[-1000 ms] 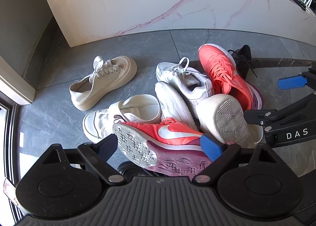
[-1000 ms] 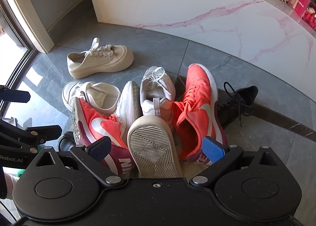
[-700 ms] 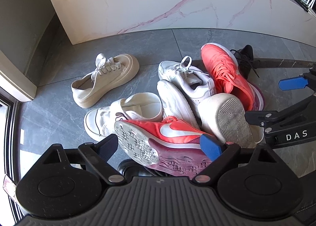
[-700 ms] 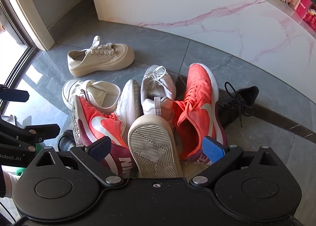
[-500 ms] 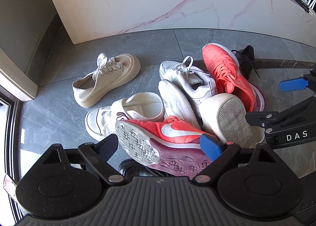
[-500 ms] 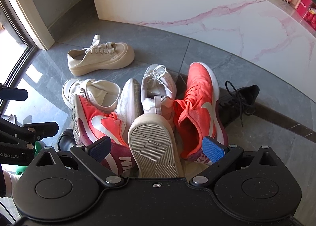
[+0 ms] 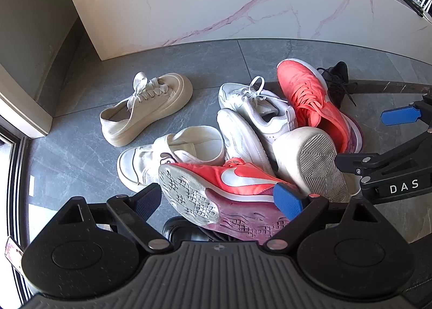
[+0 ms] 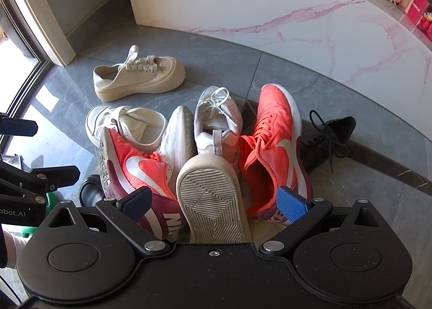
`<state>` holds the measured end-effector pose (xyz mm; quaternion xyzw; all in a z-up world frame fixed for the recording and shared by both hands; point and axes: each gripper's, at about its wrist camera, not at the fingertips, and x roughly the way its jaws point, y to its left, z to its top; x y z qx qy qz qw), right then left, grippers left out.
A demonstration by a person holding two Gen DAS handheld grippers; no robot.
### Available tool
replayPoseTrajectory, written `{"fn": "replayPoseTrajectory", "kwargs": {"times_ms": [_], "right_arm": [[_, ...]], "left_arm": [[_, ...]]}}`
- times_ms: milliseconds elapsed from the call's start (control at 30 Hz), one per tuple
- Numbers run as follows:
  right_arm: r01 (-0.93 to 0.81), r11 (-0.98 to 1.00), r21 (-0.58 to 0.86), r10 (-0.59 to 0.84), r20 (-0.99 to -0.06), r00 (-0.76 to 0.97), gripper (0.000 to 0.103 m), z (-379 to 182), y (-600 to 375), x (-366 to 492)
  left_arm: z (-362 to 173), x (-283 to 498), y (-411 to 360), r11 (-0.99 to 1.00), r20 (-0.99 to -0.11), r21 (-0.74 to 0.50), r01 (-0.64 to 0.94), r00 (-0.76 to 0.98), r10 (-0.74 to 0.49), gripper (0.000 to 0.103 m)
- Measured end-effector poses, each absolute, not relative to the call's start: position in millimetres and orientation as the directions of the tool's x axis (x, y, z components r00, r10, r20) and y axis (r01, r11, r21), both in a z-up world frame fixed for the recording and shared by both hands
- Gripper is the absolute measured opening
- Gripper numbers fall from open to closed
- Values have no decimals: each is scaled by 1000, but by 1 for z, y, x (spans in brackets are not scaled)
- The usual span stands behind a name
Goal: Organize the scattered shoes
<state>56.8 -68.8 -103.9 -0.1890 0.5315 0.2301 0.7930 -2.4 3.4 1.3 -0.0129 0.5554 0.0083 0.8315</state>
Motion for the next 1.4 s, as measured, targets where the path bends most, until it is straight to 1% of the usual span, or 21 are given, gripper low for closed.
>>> {"fn": "replayPoseTrajectory", "kwargs": {"times_ms": [1400], "right_arm": [[-574,818,-49,166,-934,316,98,-111,-65,57]], "left_arm": [[-7,-6,9,999,-932,7,-34,362,19,91]]}}
